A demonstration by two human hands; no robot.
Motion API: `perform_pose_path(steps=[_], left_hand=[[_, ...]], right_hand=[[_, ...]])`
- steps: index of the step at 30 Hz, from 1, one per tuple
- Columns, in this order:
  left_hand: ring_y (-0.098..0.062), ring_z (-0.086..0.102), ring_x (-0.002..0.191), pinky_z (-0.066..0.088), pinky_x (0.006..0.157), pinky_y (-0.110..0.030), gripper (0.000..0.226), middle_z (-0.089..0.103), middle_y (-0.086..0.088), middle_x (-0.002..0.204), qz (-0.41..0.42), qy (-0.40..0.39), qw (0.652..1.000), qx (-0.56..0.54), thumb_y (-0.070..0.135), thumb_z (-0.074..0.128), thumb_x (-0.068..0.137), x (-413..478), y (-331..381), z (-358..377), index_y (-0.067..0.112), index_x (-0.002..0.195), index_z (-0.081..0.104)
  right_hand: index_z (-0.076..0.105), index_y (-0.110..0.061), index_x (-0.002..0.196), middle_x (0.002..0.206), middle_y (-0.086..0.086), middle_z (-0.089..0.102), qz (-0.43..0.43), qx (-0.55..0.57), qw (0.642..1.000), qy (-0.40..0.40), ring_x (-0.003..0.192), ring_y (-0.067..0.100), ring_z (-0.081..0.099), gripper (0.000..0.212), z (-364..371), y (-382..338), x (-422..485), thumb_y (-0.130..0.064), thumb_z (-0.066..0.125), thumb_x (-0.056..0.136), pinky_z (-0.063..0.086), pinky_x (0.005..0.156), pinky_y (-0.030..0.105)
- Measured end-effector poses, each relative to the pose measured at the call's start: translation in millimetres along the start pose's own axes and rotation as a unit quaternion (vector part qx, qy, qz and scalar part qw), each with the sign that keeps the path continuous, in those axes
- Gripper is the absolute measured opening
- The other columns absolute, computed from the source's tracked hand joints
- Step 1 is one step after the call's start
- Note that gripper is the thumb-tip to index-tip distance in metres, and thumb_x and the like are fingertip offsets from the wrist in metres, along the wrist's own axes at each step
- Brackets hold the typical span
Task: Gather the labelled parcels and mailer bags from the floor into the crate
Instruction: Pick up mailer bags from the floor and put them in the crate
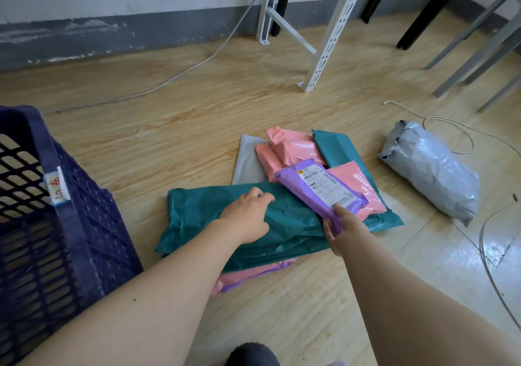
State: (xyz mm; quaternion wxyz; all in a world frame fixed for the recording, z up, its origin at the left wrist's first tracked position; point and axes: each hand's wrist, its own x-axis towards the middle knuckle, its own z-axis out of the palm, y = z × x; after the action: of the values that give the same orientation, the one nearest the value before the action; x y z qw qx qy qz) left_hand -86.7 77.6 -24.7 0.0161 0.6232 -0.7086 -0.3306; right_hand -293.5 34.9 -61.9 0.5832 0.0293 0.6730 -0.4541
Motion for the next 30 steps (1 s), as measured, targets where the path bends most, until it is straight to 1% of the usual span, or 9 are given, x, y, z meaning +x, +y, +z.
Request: perform_pose_path(steps=[2, 3, 7, 11, 14, 18, 20, 26, 30], left_hand=[[-0.021, 0.04, 0.128, 0.042, 0.095, -0.033, 0.057, 0.03, -0.001, 0.143, -0.01, 0.004, 1.0, -0.007, 0.016, 0.052, 0.089, -1, -2, -1, 0.021, 0.142, 0.032], [-0.021, 0.041, 0.127, 0.042, 0.094, -0.033, 0.058, 0.031, -0.001, 0.143, -0.017, 0.005, 1.0, -0.012, 0.017, 0.052, 0.089, -2, -2, -1, 0.021, 0.142, 0.032], [-0.022, 0.044, 0.125, 0.044, 0.092, -0.033, 0.059, 0.03, -0.003, 0.144, -0.049, 0.01, 0.998, -0.044, 0.021, 0.054, 0.089, -7, -4, -3, 0.021, 0.143, 0.031], [-0.023, 0.05, 0.117, 0.044, 0.089, -0.033, 0.059, 0.03, -0.003, 0.145, -0.083, 0.022, 0.993, -0.082, 0.024, 0.056, 0.089, -15, -4, -10, 0.022, 0.143, 0.032], [-0.023, 0.053, 0.113, 0.045, 0.084, -0.031, 0.058, 0.03, -0.004, 0.146, -0.102, 0.038, 0.987, -0.116, 0.025, 0.056, 0.089, -22, -4, -18, 0.022, 0.142, 0.033], [-0.023, 0.045, 0.126, 0.039, 0.095, -0.03, 0.058, 0.033, -0.006, 0.146, -0.131, 0.077, 0.974, -0.17, 0.033, 0.057, 0.09, -36, -5, -35, 0.02, 0.142, 0.033], [-0.023, 0.045, 0.127, 0.038, 0.097, -0.03, 0.058, 0.039, -0.006, 0.144, -0.146, 0.109, 0.957, -0.226, 0.04, 0.055, 0.091, -45, -4, -46, 0.017, 0.14, 0.036], [-0.025, 0.045, 0.126, 0.035, 0.093, -0.027, 0.061, 0.044, -0.006, 0.142, -0.17, 0.196, 0.904, -0.339, 0.048, 0.047, 0.093, -70, -6, -79, 0.011, 0.141, 0.036], [-0.02, 0.058, 0.1, 0.047, 0.062, -0.02, 0.055, 0.058, 0.0, 0.125, -0.159, 0.24, 0.879, -0.379, 0.048, 0.048, 0.093, -93, -18, -106, 0.009, 0.131, 0.047]], right_hand=[[0.056, -0.015, 0.101, 0.094, -0.001, 0.055, -0.017, -0.052, 0.996, 0.069, 0.053, 0.009, 0.052, 0.032, 0, 0, -10, -0.029, 0.074, 0.079, 0.053, 0.045, 0.018], [0.056, -0.016, 0.103, 0.092, -0.001, 0.055, -0.01, -0.072, 0.994, 0.086, 0.053, 0.009, 0.047, 0.036, 3, 0, -15, -0.033, 0.076, 0.077, 0.05, 0.041, 0.02], [0.055, -0.016, 0.104, 0.086, -0.002, 0.052, 0.007, -0.097, 0.993, 0.072, 0.056, 0.01, 0.043, 0.039, 9, 0, -28, -0.038, 0.073, 0.076, 0.048, 0.055, 0.019], [0.057, -0.016, 0.116, 0.108, -0.002, 0.061, -0.038, -0.09, 0.99, 0.102, 0.087, 0.017, 0.061, 0.068, 4, -5, -20, -0.035, 0.07, 0.051, 0.048, 0.066, 0.029], [0.057, -0.014, 0.11, 0.106, 0.0, 0.061, -0.064, -0.066, 0.991, 0.095, 0.073, 0.016, 0.057, 0.06, 7, -13, -33, -0.027, 0.069, 0.053, 0.049, 0.062, 0.027], [0.049, -0.016, 0.075, 0.072, -0.002, 0.045, -0.084, -0.063, 0.994, 0.034, 0.038, 0.01, 0.025, 0.009, 18, -17, -73, -0.015, 0.058, 0.072, 0.025, 0.031, 0.015], [0.047, -0.016, 0.07, 0.067, -0.003, 0.042, -0.091, -0.064, 0.994, 0.008, 0.035, 0.009, 0.021, 0.009, 23, -17, -87, -0.012, 0.054, 0.073, 0.018, 0.029, 0.011], [0.052, -0.015, 0.077, 0.063, 0.0, 0.039, -0.097, -0.156, 0.979, -0.085, 0.042, 0.011, 0.024, 0.005, 40, -13, -146, -0.015, 0.056, 0.076, 0.023, 0.032, 0.012], [0.051, -0.015, 0.073, 0.06, 0.0, 0.04, -0.105, -0.224, 0.955, -0.166, 0.027, 0.006, 0.026, 0.007, 58, -8, -189, -0.016, 0.056, 0.078, 0.023, 0.03, 0.01]])
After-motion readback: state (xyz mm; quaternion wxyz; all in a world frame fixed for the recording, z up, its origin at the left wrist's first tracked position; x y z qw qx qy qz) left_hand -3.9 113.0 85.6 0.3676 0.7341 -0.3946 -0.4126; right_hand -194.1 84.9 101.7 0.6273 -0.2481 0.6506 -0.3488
